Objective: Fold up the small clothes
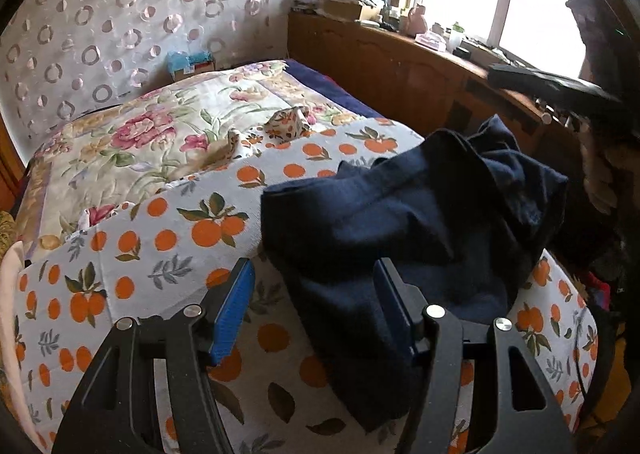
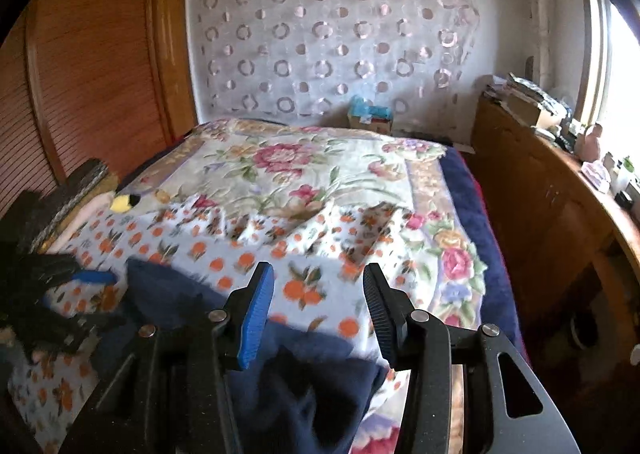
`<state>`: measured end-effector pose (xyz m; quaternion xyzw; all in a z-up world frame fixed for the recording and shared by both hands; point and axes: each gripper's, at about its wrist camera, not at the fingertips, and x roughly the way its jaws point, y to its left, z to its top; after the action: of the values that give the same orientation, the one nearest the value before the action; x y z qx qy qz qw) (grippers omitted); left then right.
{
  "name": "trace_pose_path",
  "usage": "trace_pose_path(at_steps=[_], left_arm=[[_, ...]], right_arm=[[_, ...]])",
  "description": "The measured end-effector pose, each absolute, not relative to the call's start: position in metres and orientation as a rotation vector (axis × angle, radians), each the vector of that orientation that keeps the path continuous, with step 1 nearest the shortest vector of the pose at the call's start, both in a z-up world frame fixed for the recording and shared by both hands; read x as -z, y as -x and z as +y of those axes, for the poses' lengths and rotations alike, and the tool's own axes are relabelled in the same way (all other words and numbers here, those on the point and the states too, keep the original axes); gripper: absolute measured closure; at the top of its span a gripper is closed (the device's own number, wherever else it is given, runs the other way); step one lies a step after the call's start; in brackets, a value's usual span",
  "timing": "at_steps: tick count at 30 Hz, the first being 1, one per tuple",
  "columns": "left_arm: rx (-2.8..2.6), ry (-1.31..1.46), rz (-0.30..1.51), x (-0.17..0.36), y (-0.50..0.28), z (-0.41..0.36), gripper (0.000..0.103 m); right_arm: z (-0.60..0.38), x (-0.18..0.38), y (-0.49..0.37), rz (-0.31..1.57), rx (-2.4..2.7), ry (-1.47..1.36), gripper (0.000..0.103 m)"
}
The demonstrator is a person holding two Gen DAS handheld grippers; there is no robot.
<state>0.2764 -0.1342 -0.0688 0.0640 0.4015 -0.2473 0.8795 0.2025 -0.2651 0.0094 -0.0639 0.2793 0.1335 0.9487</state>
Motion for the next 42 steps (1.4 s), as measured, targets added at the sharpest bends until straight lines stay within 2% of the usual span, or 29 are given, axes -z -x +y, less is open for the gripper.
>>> trace_pose_path(at_steps=[15,20,21,22,23,30,32,33,34,36,39,42], left_arm=[[0.461,-0.083,0.87,0.084,-0.301,-0.118,0.04],[0.462,-0.077,0.87,0.086,-0.298,-0.117,0.04],[0.461,-0.08,0.87,0.086,-0.298,-0.117,0.04],[0.459,-0.084,0.869,0.086,-0.297,-0.118,0.04],[0.458,-0.086,0.868,0.086,-0.298,-0.118,0.04],[0.456,-0.088,0.863,0.083,-0.299,-0.117,0.04],[0.46,-0.087,0.868,0.083,-0.299,-0.117,0.04],[0.465,-0.088,0.869,0.082,-0.299,-0.118,0.04],[0.465,-0.091,0.865,0.082,-0.298,-0.119,0.04],[0.466,-0.092,0.864,0.082,-0.3,-0.119,0.04],[0.468,-0.089,0.871,0.083,-0.302,-0.12,0.04],[0.476,-0.085,0.881,0.085,-0.306,-0.124,0.04]], right_arm=[[-0.256,0.039,-0.147,0.747,-0.338,0.246,0.055],[-0.247,0.029,-0.152,0.772,-0.339,0.259,0.056],[-0.248,0.028,-0.153,0.766,-0.34,0.259,0.072],[-0.251,0.025,-0.153,0.756,-0.337,0.26,0.084],[-0.254,0.024,-0.153,0.746,-0.332,0.258,0.09],[-0.319,-0.018,-0.181,0.63,-0.116,0.125,0.091],[-0.334,-0.02,-0.193,0.648,-0.079,0.094,0.086],[-0.338,-0.02,-0.197,0.662,-0.033,0.095,0.075],[-0.342,-0.019,-0.199,0.674,0.01,0.095,0.07],[-0.349,-0.02,-0.194,0.665,0.001,0.058,0.05],[-0.348,-0.016,-0.181,0.659,-0.036,0.015,0.032],[-0.35,-0.006,-0.166,0.673,-0.092,-0.036,0.024]])
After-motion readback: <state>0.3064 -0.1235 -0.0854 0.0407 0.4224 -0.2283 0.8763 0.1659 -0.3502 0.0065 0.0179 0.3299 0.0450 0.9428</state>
